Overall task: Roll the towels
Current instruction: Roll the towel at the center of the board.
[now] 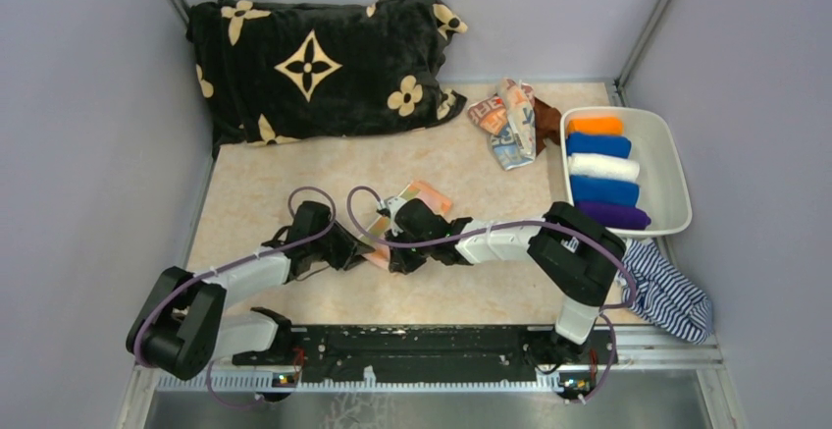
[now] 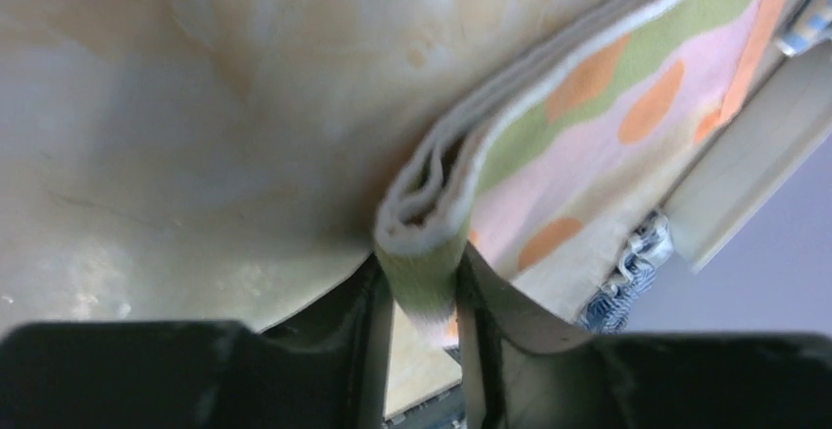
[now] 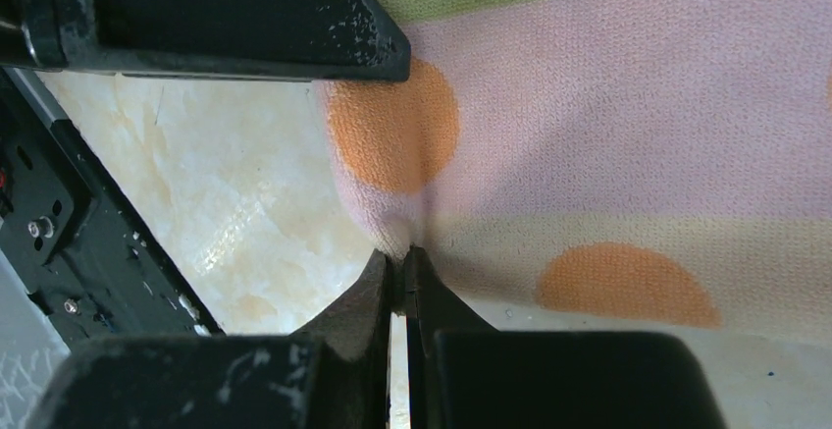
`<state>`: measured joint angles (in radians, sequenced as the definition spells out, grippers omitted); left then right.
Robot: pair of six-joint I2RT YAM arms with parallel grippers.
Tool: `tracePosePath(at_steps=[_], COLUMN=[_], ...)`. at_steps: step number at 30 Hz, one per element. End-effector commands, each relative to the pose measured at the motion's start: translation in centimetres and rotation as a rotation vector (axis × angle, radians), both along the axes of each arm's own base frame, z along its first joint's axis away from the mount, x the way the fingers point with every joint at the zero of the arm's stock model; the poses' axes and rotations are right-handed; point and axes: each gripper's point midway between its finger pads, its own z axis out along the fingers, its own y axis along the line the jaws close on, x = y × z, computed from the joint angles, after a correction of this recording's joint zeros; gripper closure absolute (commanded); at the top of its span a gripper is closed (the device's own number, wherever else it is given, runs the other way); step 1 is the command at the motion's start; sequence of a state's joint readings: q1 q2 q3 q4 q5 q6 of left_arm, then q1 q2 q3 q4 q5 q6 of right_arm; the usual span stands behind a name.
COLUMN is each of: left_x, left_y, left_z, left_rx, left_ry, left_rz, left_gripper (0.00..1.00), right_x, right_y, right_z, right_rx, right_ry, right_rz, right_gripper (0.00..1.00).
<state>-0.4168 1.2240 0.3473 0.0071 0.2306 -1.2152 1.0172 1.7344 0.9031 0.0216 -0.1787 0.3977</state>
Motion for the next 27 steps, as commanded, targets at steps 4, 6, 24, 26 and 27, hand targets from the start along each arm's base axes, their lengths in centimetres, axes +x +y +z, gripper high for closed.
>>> tracePosePath(at_steps=[4, 6, 24, 26, 27], left_x=[1.3, 1.4, 0.0, -0.6, -0.9], left_y=[2.6, 3.0, 4.9, 4.5, 4.2], left_z=[-1.9, -1.9, 2.5, 2.7, 2.8], left_rx=[0.173, 0.2, 0.3, 0.268, 0.249], left_ry=[0.005, 0.009, -0.192, -0.226, -0.241], left_rz=[0.081, 0.081, -0.056, -0.089, -0.106], left_gripper=[0.78, 0.86, 0.33, 0.31, 0.3], right_x=[0.0, 0.0, 0.5, 0.5, 0.6], right_y=[0.7, 0.7, -0.1, -0.3, -0.3], right_z=[1.7, 1.8, 2.0, 1.7, 1.5], right_rx=[0.067, 0.07, 0.327, 0.34, 0.344], right_ry=[-0.013, -0.009, 0.348, 0.39, 0.41], right_rz=[0.008, 0.003, -0.055, -0.059, -0.063], right_gripper=[1.0, 1.0, 1.0, 1.0, 1.0])
